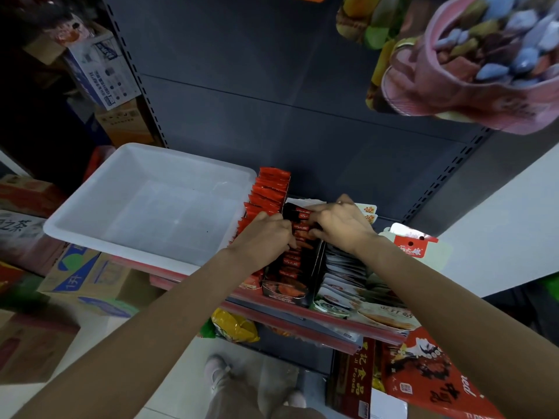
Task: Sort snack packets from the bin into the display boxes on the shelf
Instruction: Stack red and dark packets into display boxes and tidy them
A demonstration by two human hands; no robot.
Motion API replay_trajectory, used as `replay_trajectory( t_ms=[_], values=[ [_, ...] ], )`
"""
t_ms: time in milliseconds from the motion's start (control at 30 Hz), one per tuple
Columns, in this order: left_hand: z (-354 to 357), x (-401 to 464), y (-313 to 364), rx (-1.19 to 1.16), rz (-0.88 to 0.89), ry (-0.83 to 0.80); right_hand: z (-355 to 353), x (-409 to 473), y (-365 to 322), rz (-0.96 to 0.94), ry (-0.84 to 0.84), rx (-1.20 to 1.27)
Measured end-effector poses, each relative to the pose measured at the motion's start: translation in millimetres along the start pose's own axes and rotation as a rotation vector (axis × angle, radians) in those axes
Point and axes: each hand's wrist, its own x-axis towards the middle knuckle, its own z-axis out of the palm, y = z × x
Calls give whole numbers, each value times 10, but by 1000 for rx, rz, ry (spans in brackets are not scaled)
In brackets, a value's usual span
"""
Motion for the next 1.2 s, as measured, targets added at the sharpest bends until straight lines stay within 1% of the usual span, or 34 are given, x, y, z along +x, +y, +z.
replay_trajectory(
  t_ms=[133, 167, 267, 333, 433, 500, 567, 667, 767, 833, 933, 1033, 1133, 1200],
  values=[
    [65, -41, -32, -26, 5, -45, 46, 32, -98, 91, 42, -21],
    [99, -50, -41, -23, 0, -53, 30, 41, -91, 108, 43, 8],
    [135, -68, -67, -23, 6, -56, -67, 60, -4, 151, 3, 194],
    [112, -86, -60, -30, 31, -53, -105, 61, 27, 159, -23, 249],
    [66, -70, -29, 5, 23, 1, -133, 84, -1, 147, -36, 194],
    [28, 1, 4, 48, -42, 32, -159, 103, -26, 141, -49, 153],
    [-17, 92, 64, 123, -102, -17, -166, 103, -25, 140, -54, 127],
    [-76, 180, 193, 281, -106, -36, -132, 88, -31, 129, -46, 78],
    [-85, 216, 250, 320, -112, -49, -112, 82, -36, 125, -50, 81],
    [-78, 229, 209, 280, -121, -36, -106, 82, -24, 113, -51, 93],
    [-57, 209, 124, 126, -166, 79, -85, 81, 26, 89, -54, 146],
    [-61, 163, 103, -11, -217, 145, -84, 81, 68, 59, -92, 186],
    [-46, 148, 111, -127, -274, 187, -89, 58, 65, 36, -108, 137],
    [-23, 111, 132, -136, -274, 223, -58, 45, 27, 61, -58, 88]
  ],
)
